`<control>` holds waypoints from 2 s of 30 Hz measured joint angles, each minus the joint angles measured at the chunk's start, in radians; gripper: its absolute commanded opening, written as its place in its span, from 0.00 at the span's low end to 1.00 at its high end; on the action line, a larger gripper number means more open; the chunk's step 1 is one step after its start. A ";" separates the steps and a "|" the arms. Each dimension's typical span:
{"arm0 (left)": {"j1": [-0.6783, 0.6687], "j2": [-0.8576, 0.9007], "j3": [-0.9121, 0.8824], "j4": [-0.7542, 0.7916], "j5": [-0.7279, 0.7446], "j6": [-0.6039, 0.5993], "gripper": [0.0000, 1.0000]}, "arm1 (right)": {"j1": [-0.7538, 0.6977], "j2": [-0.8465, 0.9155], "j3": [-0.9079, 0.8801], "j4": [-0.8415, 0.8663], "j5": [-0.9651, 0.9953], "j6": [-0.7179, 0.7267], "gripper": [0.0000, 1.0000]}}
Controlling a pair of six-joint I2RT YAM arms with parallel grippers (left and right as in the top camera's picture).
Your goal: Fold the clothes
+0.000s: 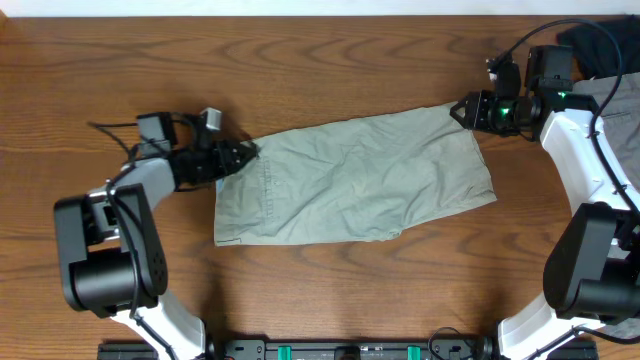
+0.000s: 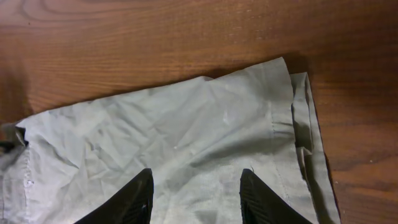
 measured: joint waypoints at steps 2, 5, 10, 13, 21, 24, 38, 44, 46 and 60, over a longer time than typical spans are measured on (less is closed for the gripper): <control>-0.029 0.000 0.000 -0.012 -0.050 0.003 0.38 | 0.000 0.000 0.000 0.000 0.000 0.002 0.43; -0.059 0.000 0.000 -0.023 -0.099 0.004 0.39 | 0.000 0.000 0.000 0.000 0.000 0.003 0.43; -0.073 0.000 0.000 -0.024 -0.129 0.010 0.39 | 0.000 0.000 0.000 0.000 0.000 0.005 0.43; -0.072 0.000 0.000 -0.024 -0.135 0.011 0.44 | 0.000 0.000 0.000 0.000 0.000 0.005 0.43; -0.029 -0.001 0.000 -0.015 -0.129 0.018 0.45 | 0.000 0.000 0.000 0.000 0.000 0.006 0.44; 0.000 -0.001 0.000 -0.002 -0.136 0.018 0.45 | 0.000 0.000 0.000 0.000 0.000 0.006 0.44; 0.032 -0.097 0.000 0.016 -0.163 0.018 0.46 | 0.000 0.000 0.000 0.000 0.007 0.006 0.45; 0.032 -0.177 0.000 -0.045 -0.286 0.049 0.50 | 0.000 0.000 0.000 0.000 0.008 0.006 0.45; 0.032 -0.168 0.000 -0.074 -0.318 0.077 0.50 | 0.000 0.000 0.000 0.000 0.008 0.006 0.45; 0.035 -0.113 0.000 -0.098 -0.375 0.145 0.06 | 0.000 0.000 0.000 0.002 0.008 0.006 0.44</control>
